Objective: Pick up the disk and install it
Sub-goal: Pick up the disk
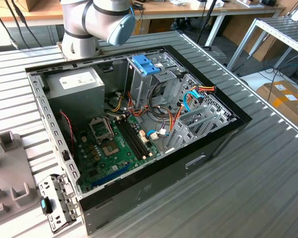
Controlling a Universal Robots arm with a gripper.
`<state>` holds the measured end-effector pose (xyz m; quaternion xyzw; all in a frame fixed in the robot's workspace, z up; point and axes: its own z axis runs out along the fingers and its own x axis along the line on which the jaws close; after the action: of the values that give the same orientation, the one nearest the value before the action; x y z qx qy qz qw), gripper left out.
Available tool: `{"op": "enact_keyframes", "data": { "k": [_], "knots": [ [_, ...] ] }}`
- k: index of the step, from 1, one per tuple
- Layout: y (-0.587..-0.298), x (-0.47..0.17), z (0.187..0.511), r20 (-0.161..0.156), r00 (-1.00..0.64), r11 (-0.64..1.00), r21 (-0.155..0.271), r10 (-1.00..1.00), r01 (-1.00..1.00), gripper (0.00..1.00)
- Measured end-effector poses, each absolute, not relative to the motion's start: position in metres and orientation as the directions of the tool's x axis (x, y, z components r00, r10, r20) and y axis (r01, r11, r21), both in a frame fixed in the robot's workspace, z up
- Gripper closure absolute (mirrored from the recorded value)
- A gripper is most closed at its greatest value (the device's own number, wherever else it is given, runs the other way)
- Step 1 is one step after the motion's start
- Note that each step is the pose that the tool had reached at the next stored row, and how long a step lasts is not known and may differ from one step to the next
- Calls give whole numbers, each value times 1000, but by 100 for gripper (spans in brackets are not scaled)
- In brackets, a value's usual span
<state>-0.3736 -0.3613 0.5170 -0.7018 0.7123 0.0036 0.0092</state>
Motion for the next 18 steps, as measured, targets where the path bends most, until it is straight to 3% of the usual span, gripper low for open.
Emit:
{"op": "enact_keyframes", "data": {
  "k": [18],
  "knots": [
    [-361,-334,517,-18,-15,15,-8,-1000,-1000,65]
  ]
}}
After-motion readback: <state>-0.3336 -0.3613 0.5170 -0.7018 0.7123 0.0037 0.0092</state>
